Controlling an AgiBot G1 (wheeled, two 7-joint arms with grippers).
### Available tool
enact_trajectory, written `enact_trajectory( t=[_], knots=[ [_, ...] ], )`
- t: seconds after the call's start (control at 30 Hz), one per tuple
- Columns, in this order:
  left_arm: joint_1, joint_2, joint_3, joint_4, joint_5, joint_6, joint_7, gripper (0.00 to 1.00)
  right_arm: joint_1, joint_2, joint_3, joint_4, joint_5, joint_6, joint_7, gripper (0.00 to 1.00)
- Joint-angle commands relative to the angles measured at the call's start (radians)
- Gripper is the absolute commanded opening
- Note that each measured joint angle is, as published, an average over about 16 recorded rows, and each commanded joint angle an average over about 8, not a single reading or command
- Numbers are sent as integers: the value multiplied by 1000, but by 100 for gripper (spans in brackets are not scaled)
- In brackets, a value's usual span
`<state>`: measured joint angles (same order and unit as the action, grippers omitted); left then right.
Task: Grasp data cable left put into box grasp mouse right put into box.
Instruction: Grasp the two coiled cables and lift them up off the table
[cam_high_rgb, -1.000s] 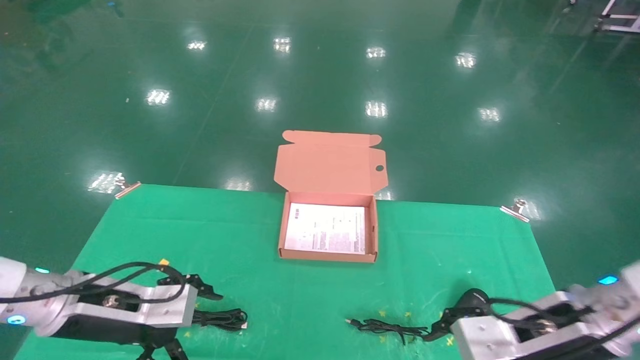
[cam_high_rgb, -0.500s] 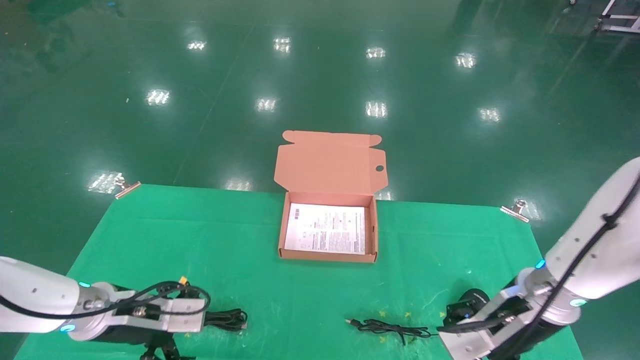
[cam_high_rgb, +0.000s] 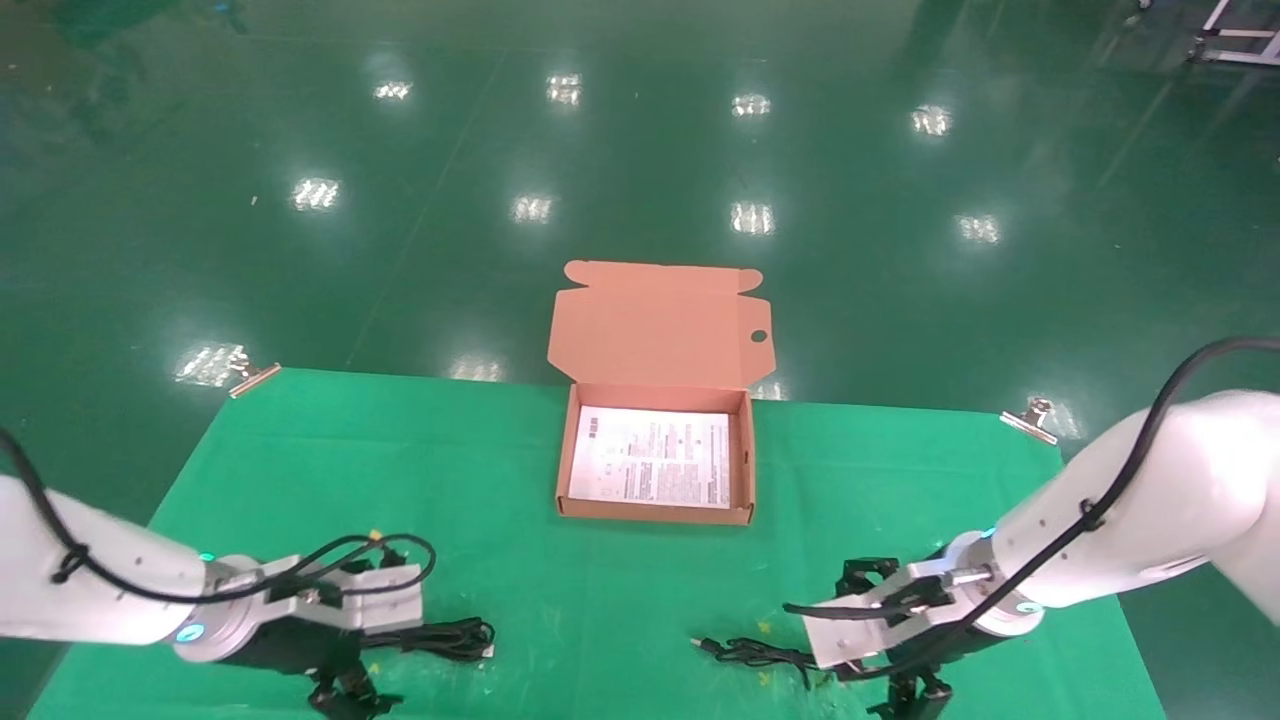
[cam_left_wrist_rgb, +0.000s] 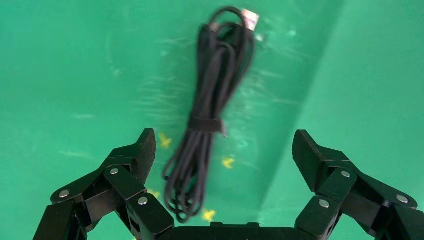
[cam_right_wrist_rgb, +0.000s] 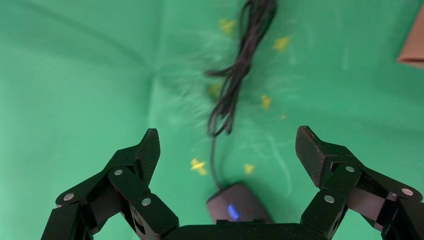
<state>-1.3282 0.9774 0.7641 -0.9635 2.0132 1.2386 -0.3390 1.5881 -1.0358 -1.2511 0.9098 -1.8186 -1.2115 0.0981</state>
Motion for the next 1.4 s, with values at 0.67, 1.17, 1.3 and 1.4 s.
enact_trajectory(
  t=[0.67,1.17,1.3,1.4],
  knots=[
    [-65,91,-15,300,-15,-67,69,100,-47,-107,-31,-64,-120,133,108,100],
    [-89,116,-17,395,-18,-86,102,0,-60,-169,-39,-168,-142,155,141,0],
    [-88,115,-16,392,-18,-86,101,0,-60,-167,-39,-166,-141,154,140,0],
    [-87,114,-16,388,-18,-85,100,0,-60,-165,-39,-162,-140,152,139,0]
  ],
)
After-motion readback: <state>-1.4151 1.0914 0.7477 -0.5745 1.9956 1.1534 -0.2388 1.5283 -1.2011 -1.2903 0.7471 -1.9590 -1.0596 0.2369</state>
